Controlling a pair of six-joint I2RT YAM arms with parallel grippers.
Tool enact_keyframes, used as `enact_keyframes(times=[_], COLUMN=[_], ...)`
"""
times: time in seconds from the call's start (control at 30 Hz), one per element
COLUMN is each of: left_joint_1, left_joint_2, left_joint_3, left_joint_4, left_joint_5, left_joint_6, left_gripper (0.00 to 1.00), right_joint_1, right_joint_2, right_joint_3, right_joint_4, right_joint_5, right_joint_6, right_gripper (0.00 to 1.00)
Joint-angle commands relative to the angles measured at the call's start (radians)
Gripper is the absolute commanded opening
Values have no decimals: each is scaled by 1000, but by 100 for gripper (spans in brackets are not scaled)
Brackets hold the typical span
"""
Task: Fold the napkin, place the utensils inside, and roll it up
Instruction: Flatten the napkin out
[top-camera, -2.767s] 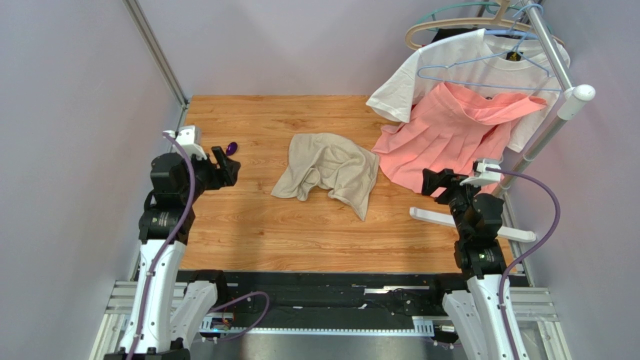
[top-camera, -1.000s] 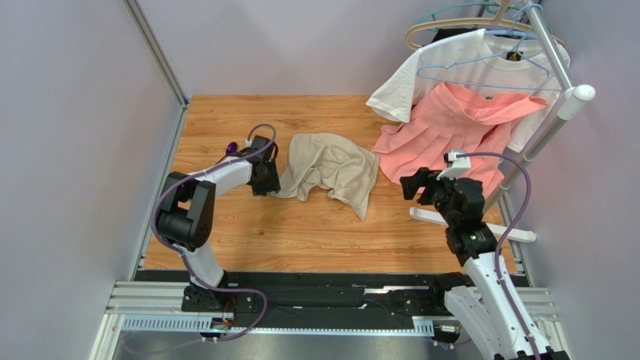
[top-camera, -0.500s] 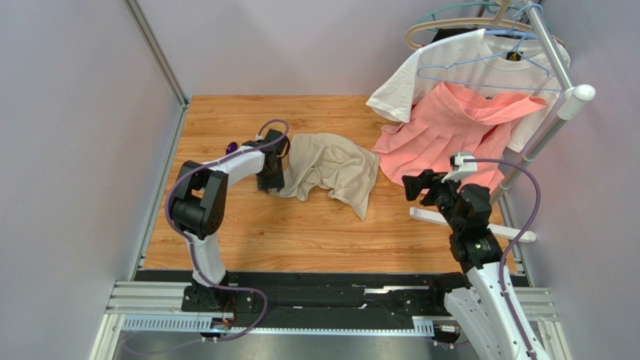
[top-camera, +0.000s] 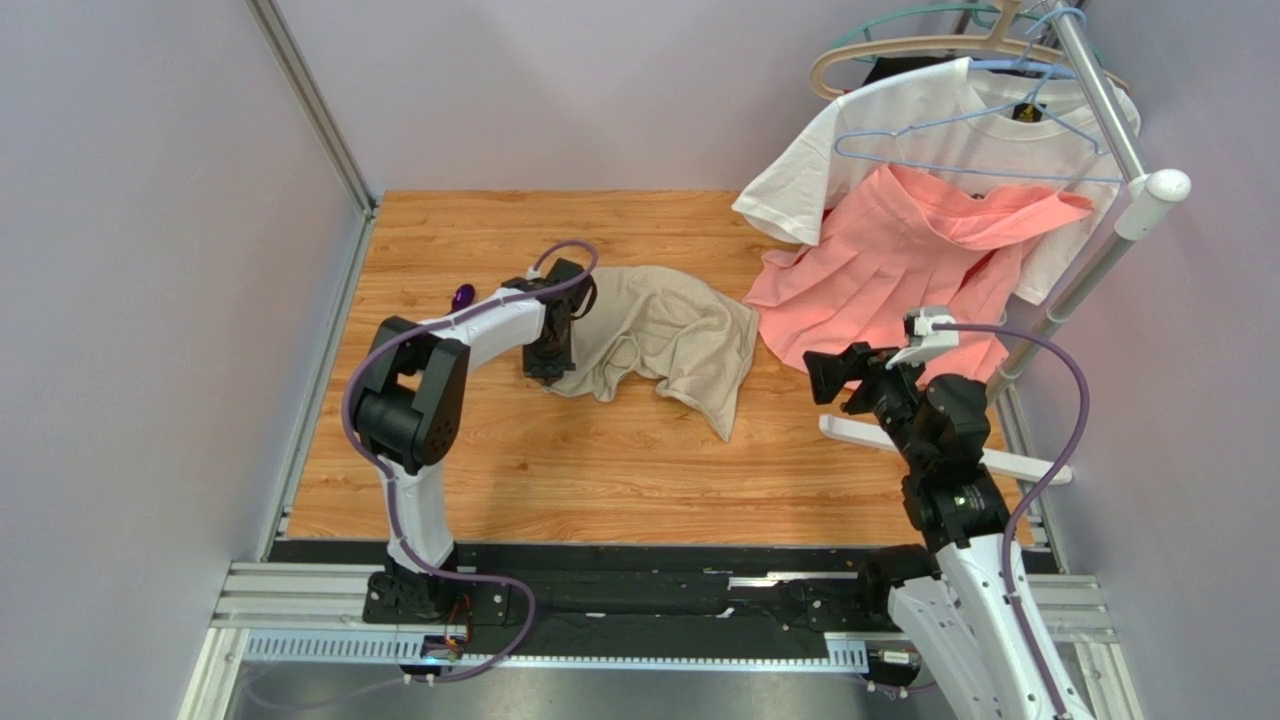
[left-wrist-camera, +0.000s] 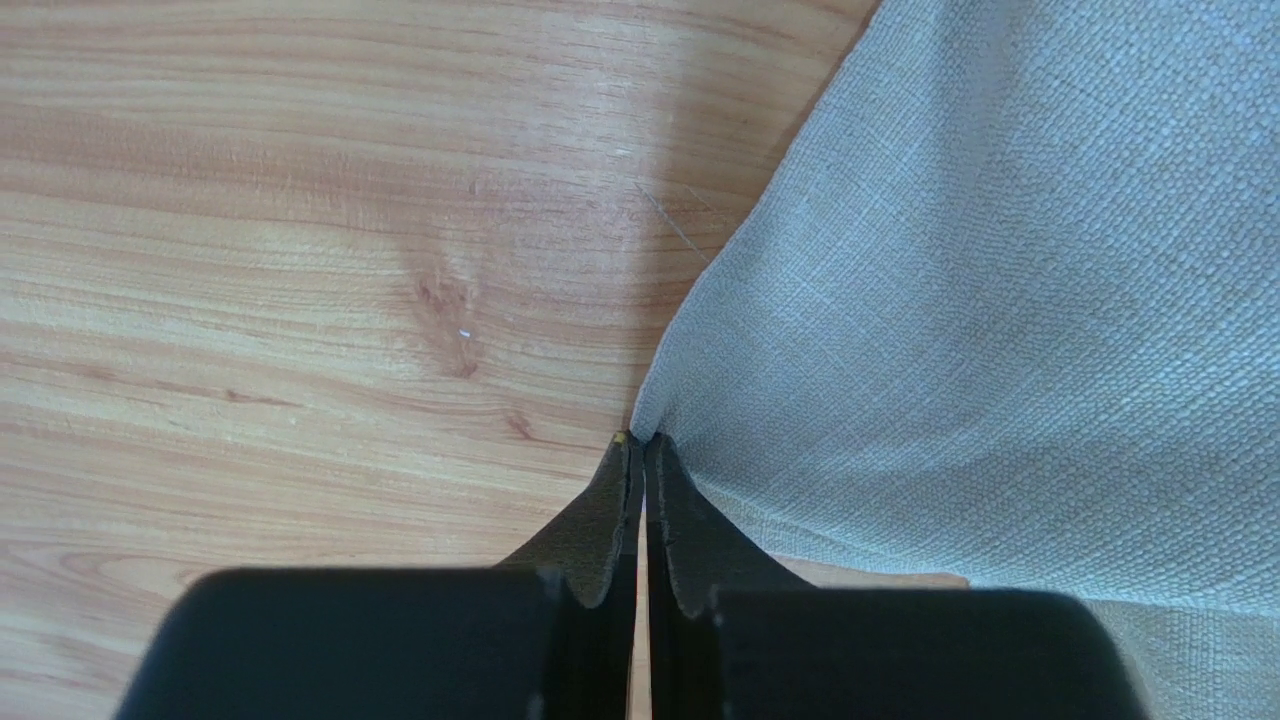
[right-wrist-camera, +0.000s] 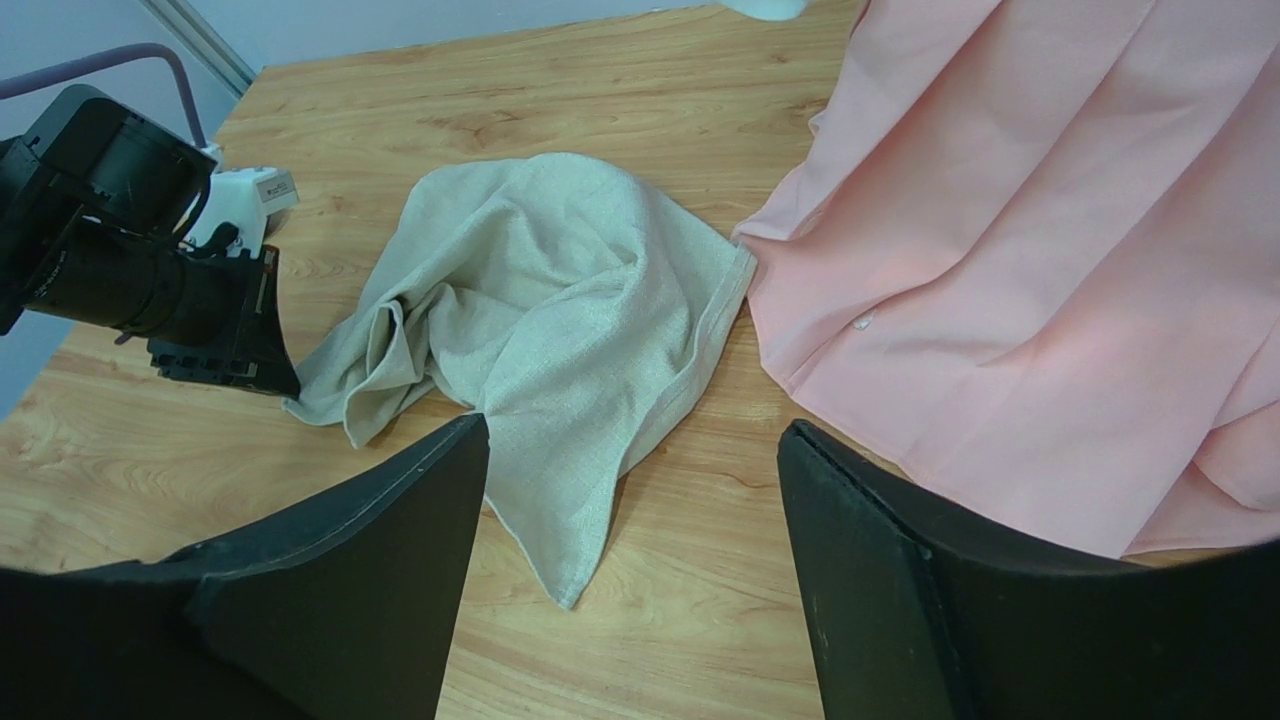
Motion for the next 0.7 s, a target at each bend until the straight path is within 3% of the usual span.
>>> enact_keyframes(times=[0.0,0.13,0.17,0.37,0.5,0.67], left_joint_1=[2,13,19,136,205,248], left_joint_2=[-17,-89,-133,-270,-289,-298], left_joint_3=[-37,-89,-113,-164,-166,-146], left_joint_4=[-14,35,49,133,175,189], left_joint_5=[-6,-26,-23,74,180,206], left_joint_6=[40,48,48,63,76,99], left_gripper=[0,0,0,0,0,0], right_joint_1=[26,165,249,490,562,610], right_joint_2=[27,166,203,485,637,761], right_joint_3=[16,60,88,162,180,203], right_joint_4=[35,9,-22,-94,-76,-91], right_joint_5=[-44,5,67,235,277,347], right_joint_6=[-7,-40,-50,-68,-62,-64], right_gripper=[74,73,73,69,65,61])
